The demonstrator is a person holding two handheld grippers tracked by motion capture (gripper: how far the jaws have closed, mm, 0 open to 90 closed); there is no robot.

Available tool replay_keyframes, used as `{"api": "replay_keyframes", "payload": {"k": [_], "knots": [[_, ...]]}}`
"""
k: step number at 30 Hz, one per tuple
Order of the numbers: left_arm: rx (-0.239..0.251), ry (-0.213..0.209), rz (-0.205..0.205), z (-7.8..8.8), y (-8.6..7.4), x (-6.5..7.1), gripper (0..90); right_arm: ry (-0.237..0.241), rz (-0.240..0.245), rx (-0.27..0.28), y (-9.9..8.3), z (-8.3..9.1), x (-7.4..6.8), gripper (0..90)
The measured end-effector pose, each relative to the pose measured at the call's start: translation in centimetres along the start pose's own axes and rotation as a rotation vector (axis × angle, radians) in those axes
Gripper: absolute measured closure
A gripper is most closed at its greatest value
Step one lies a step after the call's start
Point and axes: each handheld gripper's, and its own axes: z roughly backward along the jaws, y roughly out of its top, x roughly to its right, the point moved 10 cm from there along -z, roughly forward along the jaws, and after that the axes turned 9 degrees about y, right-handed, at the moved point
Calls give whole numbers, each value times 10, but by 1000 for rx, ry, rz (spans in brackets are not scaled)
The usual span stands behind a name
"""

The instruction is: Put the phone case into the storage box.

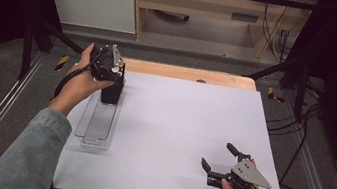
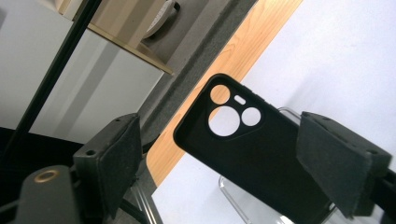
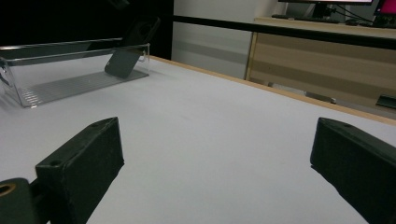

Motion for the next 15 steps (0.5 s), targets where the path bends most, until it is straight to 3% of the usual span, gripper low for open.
{"api": "replay_keyframes", "payload": {"k": [11, 15], "knots": [[33, -59, 78, 1, 6, 14, 77, 1, 0, 0, 0, 0, 0, 30], [43, -73, 83, 3, 9, 18, 66, 2, 1, -1, 0, 0, -1, 29]]}}
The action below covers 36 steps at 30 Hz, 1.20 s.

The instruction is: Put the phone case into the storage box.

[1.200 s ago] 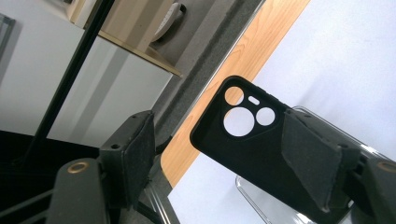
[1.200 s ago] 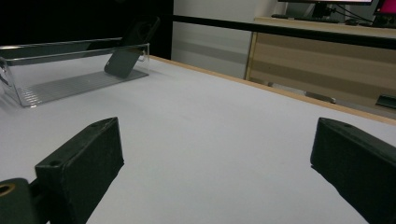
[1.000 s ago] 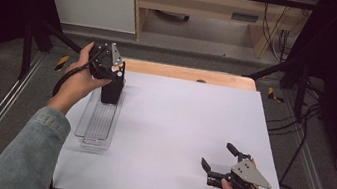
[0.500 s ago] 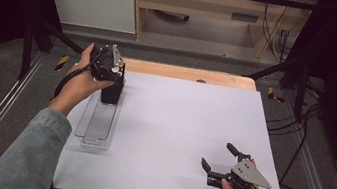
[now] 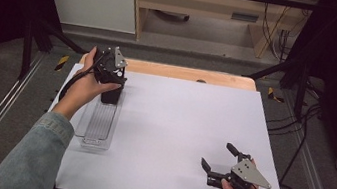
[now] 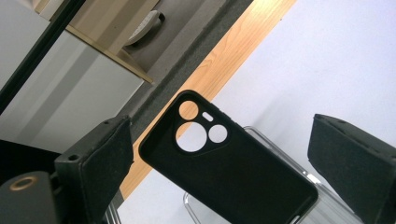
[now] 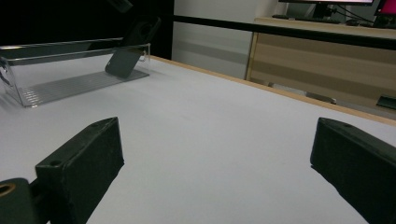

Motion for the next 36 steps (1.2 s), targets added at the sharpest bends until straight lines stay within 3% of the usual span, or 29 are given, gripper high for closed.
{"api": "replay_keyframes", "payload": {"k": [9, 16, 20, 23, 31, 36], "knots": [[42, -37, 76, 4, 9, 16, 64, -1, 0, 0, 0, 0, 0, 29], [72, -53, 88, 11, 20, 26, 62, -2, -1, 0, 0, 0, 0, 30], [97, -71, 128, 17, 27, 31, 61, -2, 0, 0, 0, 0, 0, 30], [117, -112, 178, 21, 33, 38, 59, -2, 0, -1, 0, 0, 0, 30], [143, -120, 147, 31, 46, 52, 45, 2, 6, -3, 0, 0, -1, 26], [170, -140, 154, 38, 53, 63, 45, 0, 3, -2, 0, 0, 0, 26]]}}
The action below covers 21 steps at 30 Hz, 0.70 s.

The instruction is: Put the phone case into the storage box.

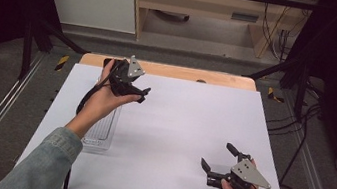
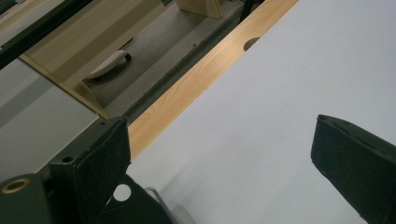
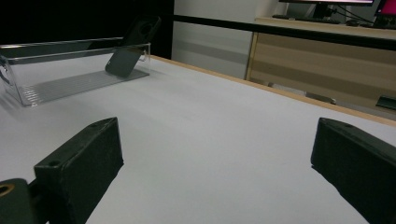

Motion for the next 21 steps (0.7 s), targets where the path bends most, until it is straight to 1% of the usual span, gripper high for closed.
{"api": "replay_keyframes", "payload": {"k": [1, 5, 9, 12, 15, 19, 21], "knots": [[7, -8, 8, 1, 1, 3, 45, -1, 1, 0, 0, 0, 0, 26], [7, -22, -3, 4, 4, 16, 45, -3, 6, -5, 0, -1, 0, 26], [28, -41, 8, 10, 9, 26, 45, -4, 4, -3, 0, -1, 0, 25], [36, -52, 2, 14, 9, 33, 44, -9, 4, -8, -1, 0, 1, 23], [49, -67, 14, 19, 9, 38, 42, -10, 3, -10, -1, 0, 1, 21], [77, -75, 34, 27, 12, 42, 41, -10, 5, -14, -1, -1, 1, 22], [85, -76, 35, 30, 13, 43, 40, -10, 5, -14, -1, -1, 1, 21]]}}
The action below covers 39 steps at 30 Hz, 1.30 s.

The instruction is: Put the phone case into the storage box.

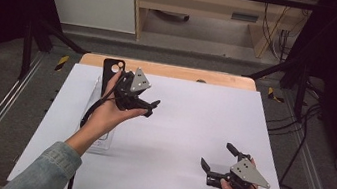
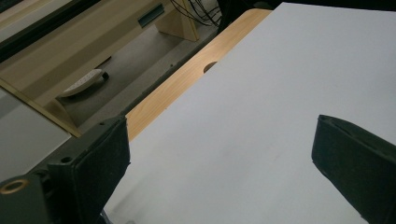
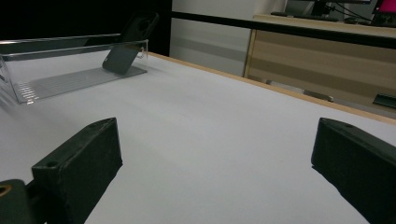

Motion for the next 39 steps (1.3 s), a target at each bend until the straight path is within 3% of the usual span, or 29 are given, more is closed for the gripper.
{"api": "replay_keyframes", "payload": {"k": [11, 19, 39], "knots": [[69, 16, 83, 25, 5, -2, 40, -4, -8, 4, 0, 1, 1, 21], [108, 26, 121, 45, 7, -8, 33, -5, -9, 3, 0, 1, 1, 21], [176, 61, 171, 80, 2, -27, 26, -7, -9, 0, 0, 1, 1, 21]]}}
